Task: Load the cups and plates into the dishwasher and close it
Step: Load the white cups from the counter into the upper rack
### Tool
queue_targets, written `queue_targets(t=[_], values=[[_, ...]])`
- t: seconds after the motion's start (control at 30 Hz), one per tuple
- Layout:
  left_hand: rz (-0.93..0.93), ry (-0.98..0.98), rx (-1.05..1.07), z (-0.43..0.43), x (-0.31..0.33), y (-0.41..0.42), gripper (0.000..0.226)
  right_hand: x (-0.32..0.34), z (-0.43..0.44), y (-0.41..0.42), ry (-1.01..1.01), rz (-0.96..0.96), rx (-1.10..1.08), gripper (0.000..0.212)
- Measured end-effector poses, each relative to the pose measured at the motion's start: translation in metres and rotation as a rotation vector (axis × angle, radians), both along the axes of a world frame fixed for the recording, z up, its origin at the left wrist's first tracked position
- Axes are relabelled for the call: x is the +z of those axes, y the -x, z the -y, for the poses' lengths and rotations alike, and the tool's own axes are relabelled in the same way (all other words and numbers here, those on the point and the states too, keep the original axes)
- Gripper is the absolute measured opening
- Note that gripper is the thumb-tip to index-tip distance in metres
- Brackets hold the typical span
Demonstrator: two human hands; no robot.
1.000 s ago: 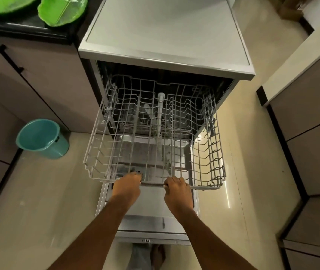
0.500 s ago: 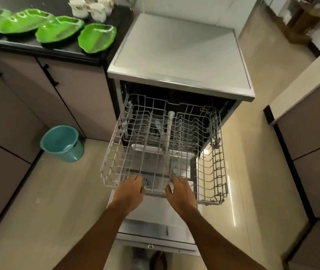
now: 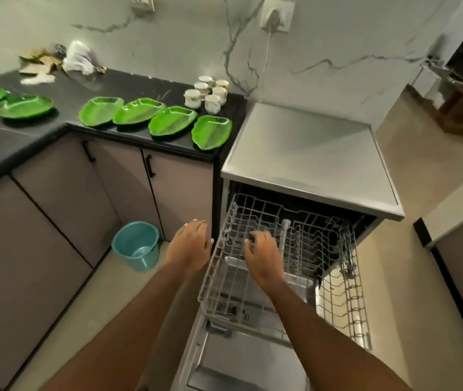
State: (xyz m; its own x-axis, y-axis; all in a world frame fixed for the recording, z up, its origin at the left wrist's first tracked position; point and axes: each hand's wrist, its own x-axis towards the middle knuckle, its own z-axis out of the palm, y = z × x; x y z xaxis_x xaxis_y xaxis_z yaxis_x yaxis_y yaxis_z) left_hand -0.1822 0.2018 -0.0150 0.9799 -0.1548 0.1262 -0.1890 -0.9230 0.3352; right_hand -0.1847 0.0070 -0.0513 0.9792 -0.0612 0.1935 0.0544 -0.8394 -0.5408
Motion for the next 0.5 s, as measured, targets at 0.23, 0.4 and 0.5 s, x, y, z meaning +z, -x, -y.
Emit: queue_targets(t=[0.23,0.4,0.5], values=[[0.113,-0.024,-0.049,-0.097,0.059,-0.072,0.042,0.051,-0.095,-0.065,-0.117,0.111,-0.071,0.032],[0.163,-0.018,-0.081,-0.15,0.092,-0.12,0.043,0.086,-0.145,-0.115,-0.146,0.188,-0.111,0.032],[0.174,-0.005,-0.078,-0.18,0.106,-0.154,0.045,0.104,-0.173,-0.148,-0.142,0.241,-0.105,0.031]])
